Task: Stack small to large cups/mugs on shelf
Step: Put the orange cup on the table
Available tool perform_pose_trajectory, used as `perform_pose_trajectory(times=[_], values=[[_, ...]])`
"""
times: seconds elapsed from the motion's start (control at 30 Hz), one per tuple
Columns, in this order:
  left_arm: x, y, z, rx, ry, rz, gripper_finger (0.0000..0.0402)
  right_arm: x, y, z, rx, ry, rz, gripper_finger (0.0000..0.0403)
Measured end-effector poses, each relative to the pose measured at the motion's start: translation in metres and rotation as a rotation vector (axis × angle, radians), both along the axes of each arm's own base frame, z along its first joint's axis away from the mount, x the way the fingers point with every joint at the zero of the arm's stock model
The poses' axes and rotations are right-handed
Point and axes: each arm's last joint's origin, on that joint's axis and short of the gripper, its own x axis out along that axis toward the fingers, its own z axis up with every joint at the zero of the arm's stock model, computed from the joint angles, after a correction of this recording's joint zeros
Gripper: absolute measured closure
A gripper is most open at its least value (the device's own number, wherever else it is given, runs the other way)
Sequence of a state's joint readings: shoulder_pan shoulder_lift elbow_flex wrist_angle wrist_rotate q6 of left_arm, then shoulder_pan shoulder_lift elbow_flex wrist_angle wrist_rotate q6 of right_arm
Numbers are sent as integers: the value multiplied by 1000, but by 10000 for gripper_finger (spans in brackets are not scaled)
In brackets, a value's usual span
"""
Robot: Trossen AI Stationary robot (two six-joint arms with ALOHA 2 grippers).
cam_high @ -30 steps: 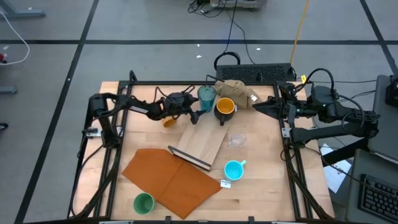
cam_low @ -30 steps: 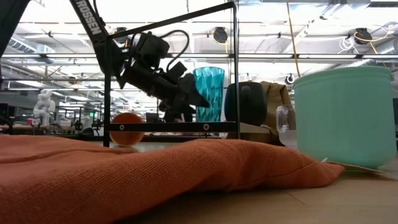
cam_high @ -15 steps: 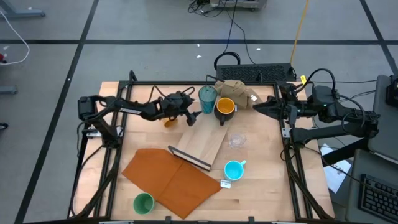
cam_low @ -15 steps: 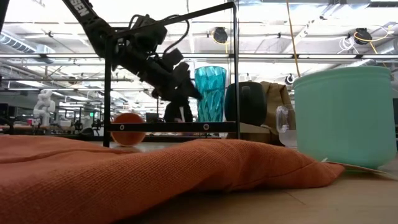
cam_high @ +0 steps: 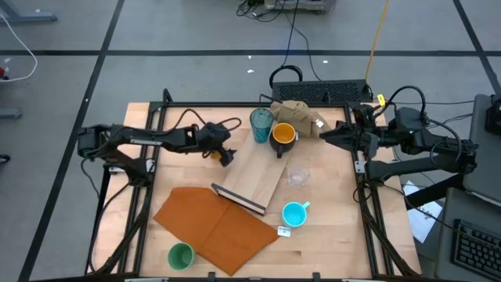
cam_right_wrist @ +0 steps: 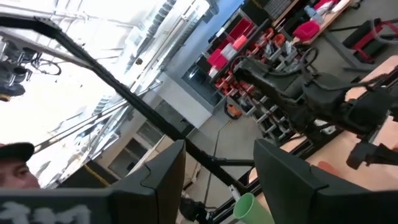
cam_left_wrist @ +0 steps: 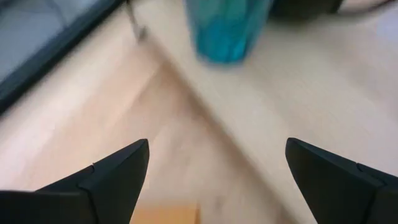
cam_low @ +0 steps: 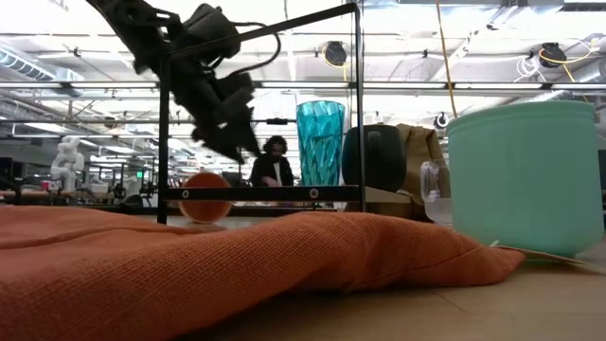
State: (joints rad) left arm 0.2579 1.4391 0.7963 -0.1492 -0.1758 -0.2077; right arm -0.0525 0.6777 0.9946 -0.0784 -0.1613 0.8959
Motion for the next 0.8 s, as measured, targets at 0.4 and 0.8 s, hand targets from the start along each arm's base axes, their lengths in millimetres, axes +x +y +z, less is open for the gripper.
perform_pose_trajectory(times=[0.4, 0.8], values=[[-27, -27, 13, 65, 157, 83, 25, 0, 1, 0, -57, -7, 40, 222], [-24, -32, 8, 87, 153, 175, 25, 0, 2, 0, -69, -8, 70, 222]])
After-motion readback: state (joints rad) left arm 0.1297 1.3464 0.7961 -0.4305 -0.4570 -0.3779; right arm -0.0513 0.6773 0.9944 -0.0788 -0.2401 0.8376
